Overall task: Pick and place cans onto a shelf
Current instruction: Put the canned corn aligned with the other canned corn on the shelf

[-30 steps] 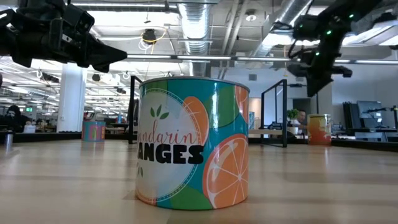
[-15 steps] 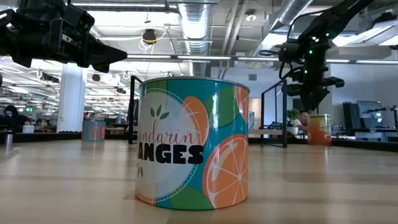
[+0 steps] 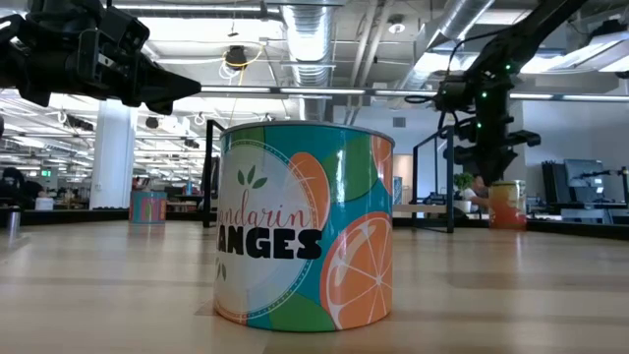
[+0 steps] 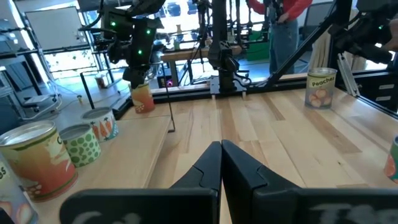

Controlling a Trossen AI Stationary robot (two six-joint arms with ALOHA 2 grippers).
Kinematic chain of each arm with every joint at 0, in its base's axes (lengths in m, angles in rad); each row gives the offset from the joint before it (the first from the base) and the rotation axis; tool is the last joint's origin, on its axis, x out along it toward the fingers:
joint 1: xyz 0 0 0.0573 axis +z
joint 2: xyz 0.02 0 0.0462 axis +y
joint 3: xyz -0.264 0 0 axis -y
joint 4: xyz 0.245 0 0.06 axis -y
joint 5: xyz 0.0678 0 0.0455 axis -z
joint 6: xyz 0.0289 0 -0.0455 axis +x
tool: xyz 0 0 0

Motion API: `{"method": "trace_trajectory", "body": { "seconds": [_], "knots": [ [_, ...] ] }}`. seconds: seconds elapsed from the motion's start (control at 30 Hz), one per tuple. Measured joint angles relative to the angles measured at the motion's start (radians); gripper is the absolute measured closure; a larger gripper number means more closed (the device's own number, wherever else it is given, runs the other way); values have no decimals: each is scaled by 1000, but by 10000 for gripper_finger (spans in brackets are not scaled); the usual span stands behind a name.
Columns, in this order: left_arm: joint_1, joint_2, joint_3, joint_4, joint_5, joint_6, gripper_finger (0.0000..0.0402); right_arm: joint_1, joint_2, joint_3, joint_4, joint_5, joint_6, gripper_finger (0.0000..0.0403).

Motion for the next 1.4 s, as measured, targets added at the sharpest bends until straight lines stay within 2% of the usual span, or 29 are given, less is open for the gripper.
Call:
{"method": "trace_trajectory", "body": {
  "seconds": [0.17,0.53,0.67,0.83,1.13,1.4],
  "knots": [
    [0,0,0,0,0,0,401,0,-7,-1,-1,-9,-17,392],
    [0,0,0,1,0,-1,401,2,-120,-6,-18,-48,-35,398],
    [0,0,0,6,0,-1,401,23,-156,32,-58,2,-34,399],
    [0,0,0,9,0,-1,401,74,-204,151,-130,73,-44,400],
    [0,0,0,9,0,-1,401,244,-239,460,-209,143,-141,399],
    [0,0,0,9,0,-1,401,536,-151,652,-197,142,-271,399]
  ]
}}
